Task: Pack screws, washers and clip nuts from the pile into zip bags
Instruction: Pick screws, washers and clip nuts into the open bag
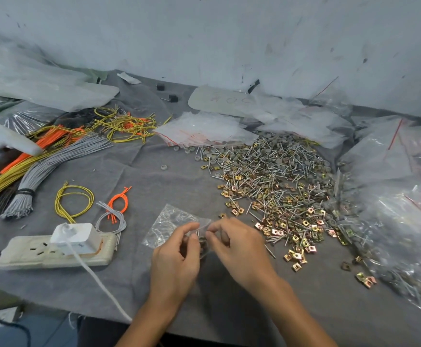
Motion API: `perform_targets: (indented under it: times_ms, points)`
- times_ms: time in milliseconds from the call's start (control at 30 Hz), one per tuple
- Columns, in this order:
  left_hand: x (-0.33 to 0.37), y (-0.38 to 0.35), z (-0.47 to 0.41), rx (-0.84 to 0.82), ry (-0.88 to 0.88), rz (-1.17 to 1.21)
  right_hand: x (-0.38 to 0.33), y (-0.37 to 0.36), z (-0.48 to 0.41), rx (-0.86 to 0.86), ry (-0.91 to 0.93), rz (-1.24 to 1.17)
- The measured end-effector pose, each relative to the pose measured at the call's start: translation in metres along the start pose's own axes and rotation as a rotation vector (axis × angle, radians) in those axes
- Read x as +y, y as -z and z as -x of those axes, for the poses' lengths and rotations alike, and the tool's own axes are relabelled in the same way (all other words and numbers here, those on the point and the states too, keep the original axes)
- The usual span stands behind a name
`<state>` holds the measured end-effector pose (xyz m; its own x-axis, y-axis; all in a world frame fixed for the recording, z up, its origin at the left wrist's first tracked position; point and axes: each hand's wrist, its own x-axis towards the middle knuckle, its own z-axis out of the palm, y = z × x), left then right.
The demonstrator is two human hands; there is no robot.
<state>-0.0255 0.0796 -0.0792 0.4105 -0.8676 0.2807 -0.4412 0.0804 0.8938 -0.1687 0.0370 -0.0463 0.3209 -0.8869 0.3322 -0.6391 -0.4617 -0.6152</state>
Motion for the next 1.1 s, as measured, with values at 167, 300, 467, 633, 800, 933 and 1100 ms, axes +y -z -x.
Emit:
perform_targets:
  times_ms: [167,300,467,633,800,933,1100]
  points:
    - [0.000,0.001,0.000,-0.004,-0.007,-0.003,0.005,0.003,-0.002,0.037,-0.023,-0.058]
    - [0.005,0.003,0.000,-0.018,-0.043,-0.017,0.010,0.007,-0.007,-0.138,-0.104,-0.074]
    - [0.009,0.013,0.008,-0.086,-0.133,-0.133,0.005,0.007,-0.012,-0.151,-0.213,-0.106]
    - [-0.006,0.032,0.035,-0.082,-0.343,-0.310,0.003,0.013,-0.014,-0.143,-0.252,-0.211]
    - [-0.004,0.042,0.034,0.013,-0.396,-0.279,-0.006,0.026,-0.019,-0.148,-0.312,-0.309]
    - [0.022,0.050,0.024,0.005,-0.344,-0.168,-0.021,0.046,-0.023,-0.145,-0.411,-0.528]
    - [0.059,0.055,0.009,0.037,-0.343,-0.076,-0.037,0.078,-0.021,-0.146,-0.403,-0.736]
